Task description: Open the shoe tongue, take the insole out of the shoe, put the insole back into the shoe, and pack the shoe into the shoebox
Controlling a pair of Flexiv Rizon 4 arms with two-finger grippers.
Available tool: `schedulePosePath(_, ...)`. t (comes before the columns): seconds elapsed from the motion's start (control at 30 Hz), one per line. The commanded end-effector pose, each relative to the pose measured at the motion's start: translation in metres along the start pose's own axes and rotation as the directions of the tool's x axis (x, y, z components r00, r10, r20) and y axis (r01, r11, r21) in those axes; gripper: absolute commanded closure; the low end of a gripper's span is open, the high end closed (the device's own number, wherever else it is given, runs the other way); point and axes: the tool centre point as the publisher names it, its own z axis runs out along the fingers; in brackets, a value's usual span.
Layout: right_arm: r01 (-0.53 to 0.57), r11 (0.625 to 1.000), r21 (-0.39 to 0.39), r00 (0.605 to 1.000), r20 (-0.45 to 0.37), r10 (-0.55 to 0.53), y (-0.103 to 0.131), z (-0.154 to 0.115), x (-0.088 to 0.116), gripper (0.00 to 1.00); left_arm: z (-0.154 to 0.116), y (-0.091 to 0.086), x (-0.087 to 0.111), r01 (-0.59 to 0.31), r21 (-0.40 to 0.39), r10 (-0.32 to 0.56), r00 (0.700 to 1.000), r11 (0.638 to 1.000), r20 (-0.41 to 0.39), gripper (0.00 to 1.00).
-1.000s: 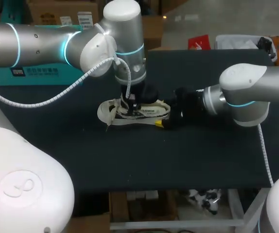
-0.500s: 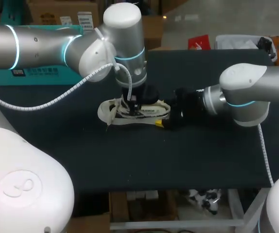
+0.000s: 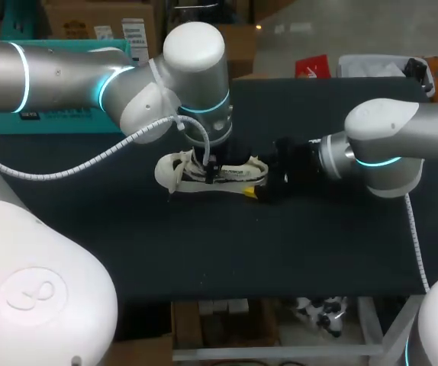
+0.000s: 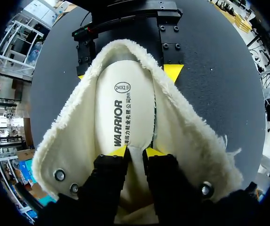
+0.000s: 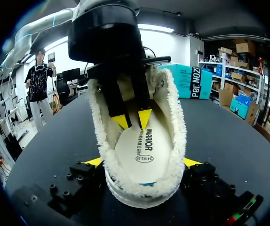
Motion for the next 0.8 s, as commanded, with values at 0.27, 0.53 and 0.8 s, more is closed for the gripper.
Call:
schedulePosePath(0.27, 0.002, 1.000, -0.003, 1.000, -0.006, -0.002, -0.003, 0.003, 0.003, 1.00, 0.083, 0.004, -0.034, -0.003, 0.024, 0.001, 0.995, 1.000, 0.102, 0.75)
schedulePosePath(0.53, 0.002, 1.000, -0.003, 1.000, -0.006, -0.002, -0.003, 0.003, 0.003, 1.00, 0.091, -0.001, -0.048, -0.016, 0.042, 0.011, 0.992, 0.999, 0.128, 0.72)
schedulePosePath(0.8, 0.002, 1.000, -0.003, 1.000, -0.006, -0.002, -0.003, 0.003, 0.003, 1.00, 0.070, -0.008, -0.057, -0.021, 0.077, 0.010, 0.989, 0.997, 0.145, 1.00)
